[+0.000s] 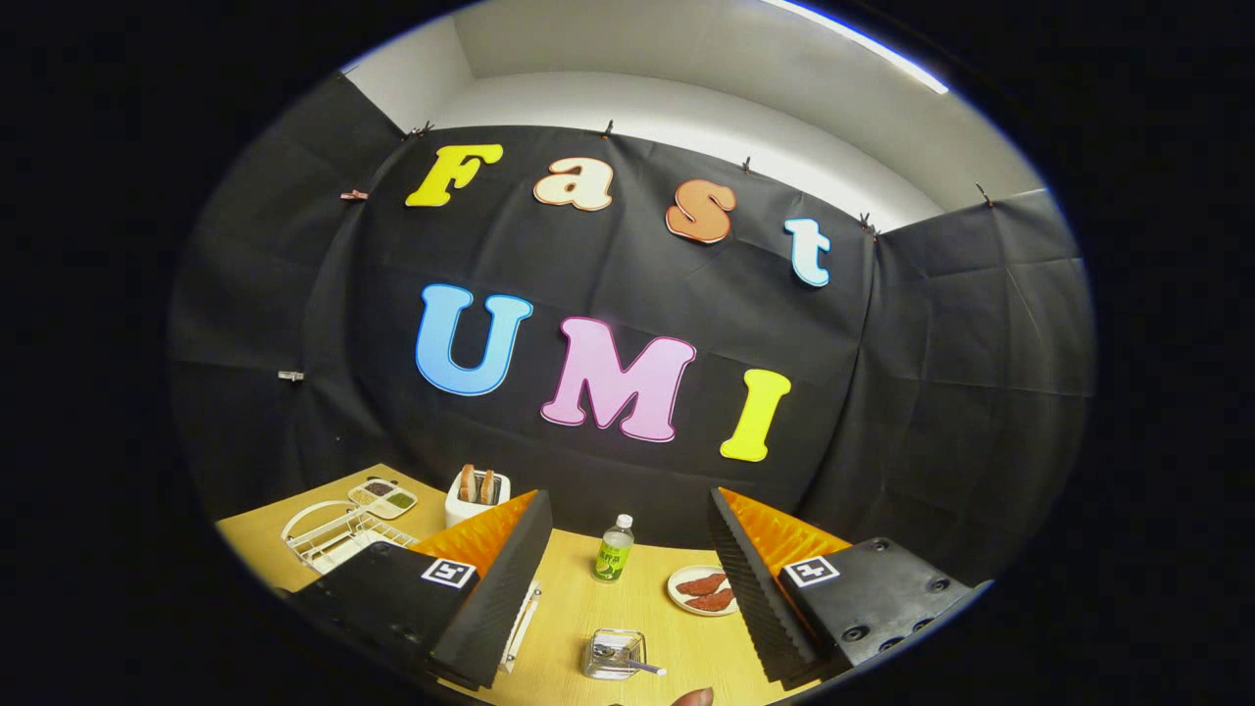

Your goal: Take the plate from the dish rack, then take the spoon from the basket and place it into the plate.

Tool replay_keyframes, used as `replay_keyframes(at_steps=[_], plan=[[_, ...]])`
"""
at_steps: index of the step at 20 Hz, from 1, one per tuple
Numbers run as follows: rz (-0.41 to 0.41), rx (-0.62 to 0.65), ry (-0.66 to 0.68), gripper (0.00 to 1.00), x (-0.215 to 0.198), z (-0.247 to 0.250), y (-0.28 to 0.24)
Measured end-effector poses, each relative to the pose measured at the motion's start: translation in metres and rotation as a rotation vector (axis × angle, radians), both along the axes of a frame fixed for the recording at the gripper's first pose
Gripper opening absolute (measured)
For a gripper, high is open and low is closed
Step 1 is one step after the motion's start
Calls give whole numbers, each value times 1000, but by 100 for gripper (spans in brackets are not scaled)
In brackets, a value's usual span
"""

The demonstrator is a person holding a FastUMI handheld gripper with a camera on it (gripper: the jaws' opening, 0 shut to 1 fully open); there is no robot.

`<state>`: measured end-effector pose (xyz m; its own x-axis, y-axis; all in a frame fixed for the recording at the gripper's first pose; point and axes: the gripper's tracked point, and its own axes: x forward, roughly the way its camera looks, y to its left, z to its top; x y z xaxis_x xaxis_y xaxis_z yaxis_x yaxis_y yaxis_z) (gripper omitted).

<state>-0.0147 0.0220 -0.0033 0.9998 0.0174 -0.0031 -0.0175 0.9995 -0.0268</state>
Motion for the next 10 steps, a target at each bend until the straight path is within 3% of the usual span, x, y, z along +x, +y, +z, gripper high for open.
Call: replay_keyframes(at_steps=[5, 10], plan=[[28, 12, 25, 97, 6, -4, 14], [136, 66, 139, 98, 29, -23, 55]])
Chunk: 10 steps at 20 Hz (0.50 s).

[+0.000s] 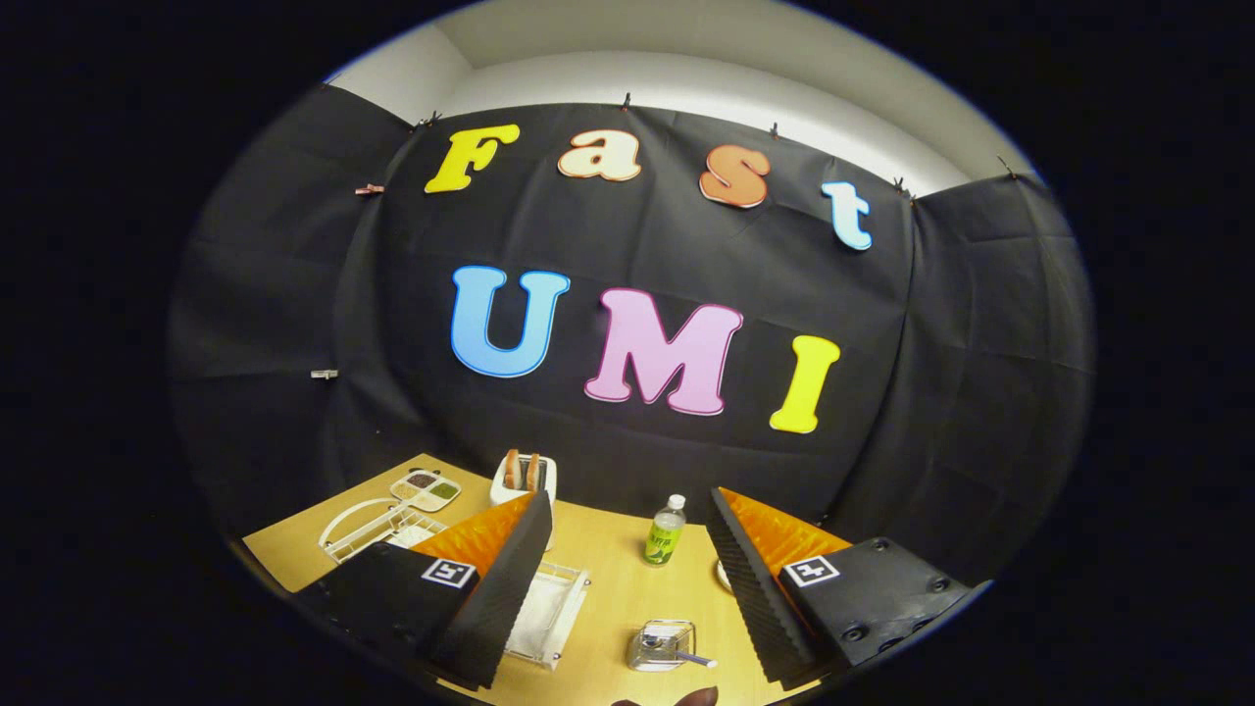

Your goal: Take the plate from the dish rack, then take the spoon from the basket and place it into the plate.

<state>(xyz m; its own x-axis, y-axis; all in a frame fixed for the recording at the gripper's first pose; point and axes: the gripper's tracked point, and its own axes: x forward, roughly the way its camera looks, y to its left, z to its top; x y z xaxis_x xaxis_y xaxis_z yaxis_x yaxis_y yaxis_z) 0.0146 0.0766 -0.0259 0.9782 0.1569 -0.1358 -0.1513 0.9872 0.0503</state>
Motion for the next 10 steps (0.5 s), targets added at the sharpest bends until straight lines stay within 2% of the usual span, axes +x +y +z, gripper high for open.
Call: replay_keyframes(at_steps=[4, 7, 10], plan=[[72, -20, 185, 98, 30, -48, 40], [94, 18, 354, 98, 41, -90, 70], [111, 47, 469, 95, 62, -124, 102]])
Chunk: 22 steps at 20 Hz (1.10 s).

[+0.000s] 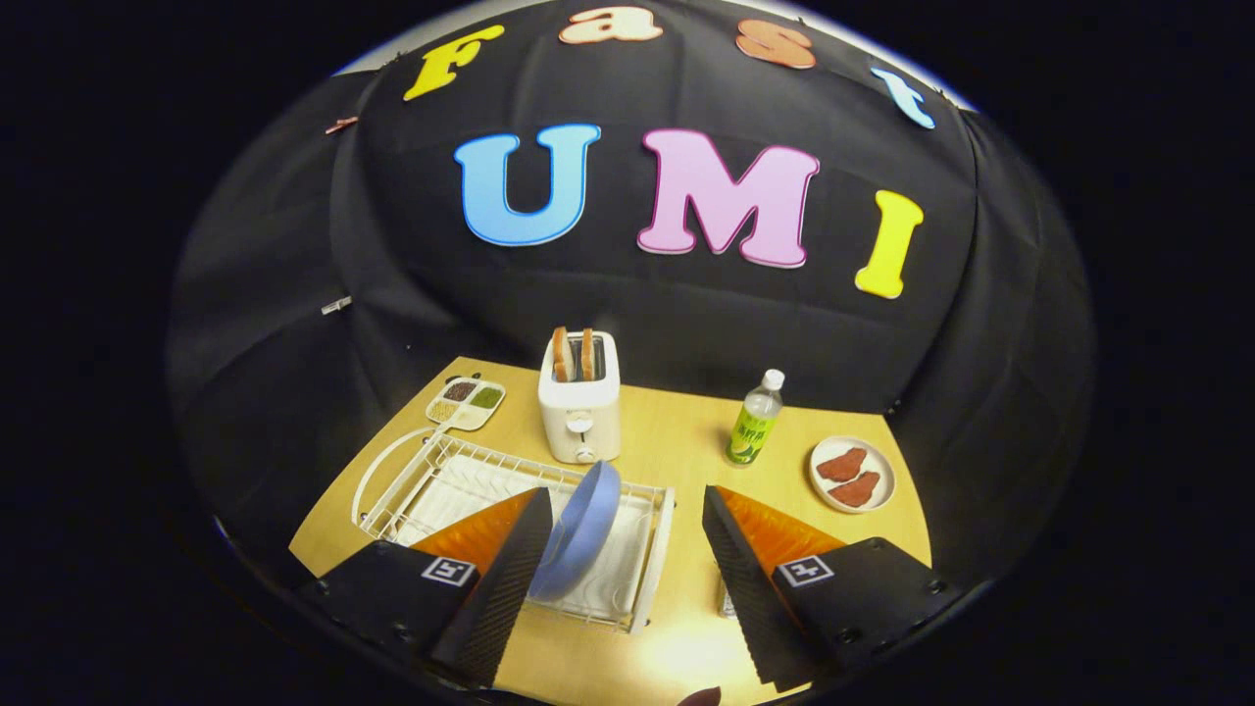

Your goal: Take the plate from the dish rack, then take the spoon from the basket and place it into the plate.

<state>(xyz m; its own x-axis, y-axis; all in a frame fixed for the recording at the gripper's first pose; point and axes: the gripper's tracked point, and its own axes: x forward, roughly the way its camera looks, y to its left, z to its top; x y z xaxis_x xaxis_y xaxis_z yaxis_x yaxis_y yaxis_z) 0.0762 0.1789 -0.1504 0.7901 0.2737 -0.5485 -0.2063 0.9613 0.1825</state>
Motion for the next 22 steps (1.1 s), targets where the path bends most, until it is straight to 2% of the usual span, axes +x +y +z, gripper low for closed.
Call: replay_keyframes(at_steps=[5, 7, 13, 16, 18, 22], plan=[[-20, -86, 159, 89, 20, -62, 25], [-30, -85, 239, 88, 20, -88, 39], [-101, -46, 404, 75, 28, -149, 63], [-163, -103, 436, 40, 28, -158, 51], [-165, -134, 441, 35, 27, -154, 54], [-165, -213, 390, 34, 36, -135, 53]])
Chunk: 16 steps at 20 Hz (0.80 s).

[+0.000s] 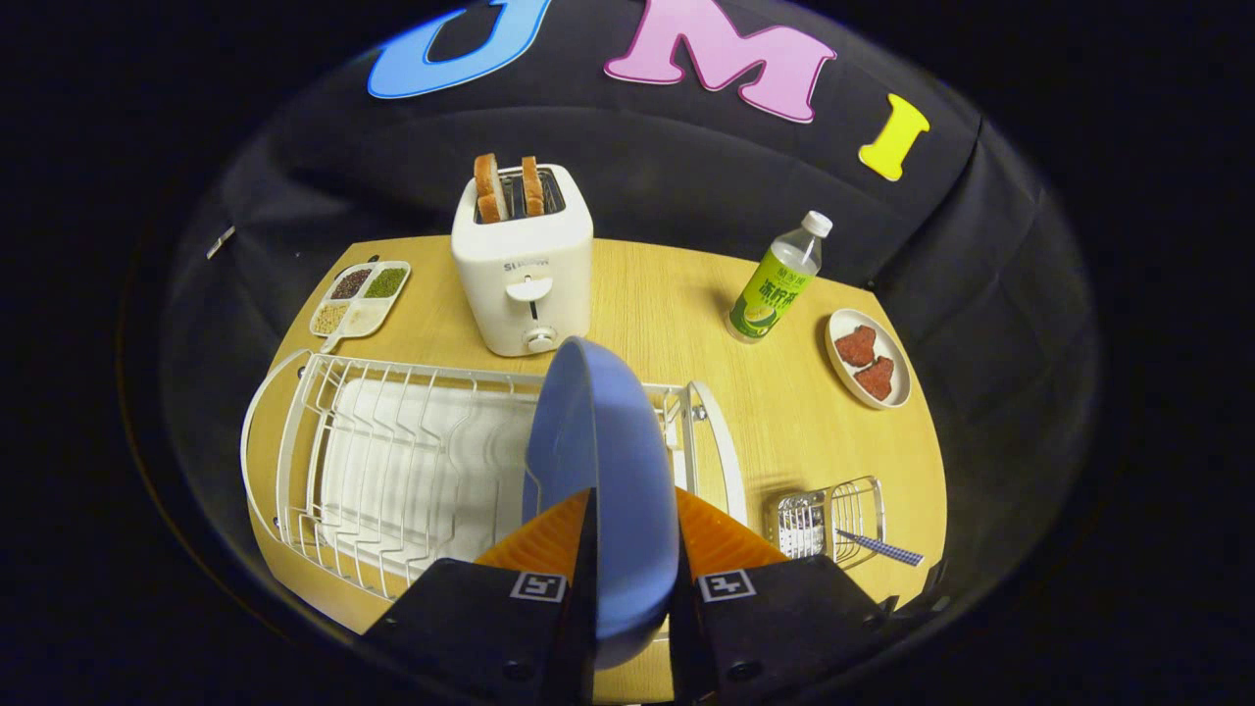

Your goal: Take the plate from the dish rack, then take the spoon from the basket and place it into the plate.

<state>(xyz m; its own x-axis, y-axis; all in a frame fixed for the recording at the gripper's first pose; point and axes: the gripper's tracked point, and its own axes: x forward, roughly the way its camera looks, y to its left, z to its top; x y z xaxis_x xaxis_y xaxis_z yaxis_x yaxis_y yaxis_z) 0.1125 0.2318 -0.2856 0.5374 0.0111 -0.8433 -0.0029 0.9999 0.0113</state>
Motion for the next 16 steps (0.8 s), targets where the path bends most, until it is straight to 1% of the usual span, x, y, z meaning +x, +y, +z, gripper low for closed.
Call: replay_keyframes(at_steps=[2, 3, 6, 9, 14, 16], plan=[[8, -45, -41, 33, 8, 14, -8], [12, -46, -59, 33, 11, 21, -12], [-27, 55, -82, 33, 8, 38, -13], [-37, 149, -120, 32, 3, 57, -21], [17, 304, -169, 32, -27, 81, -28], [24, 337, -185, 33, -43, 87, -37]])
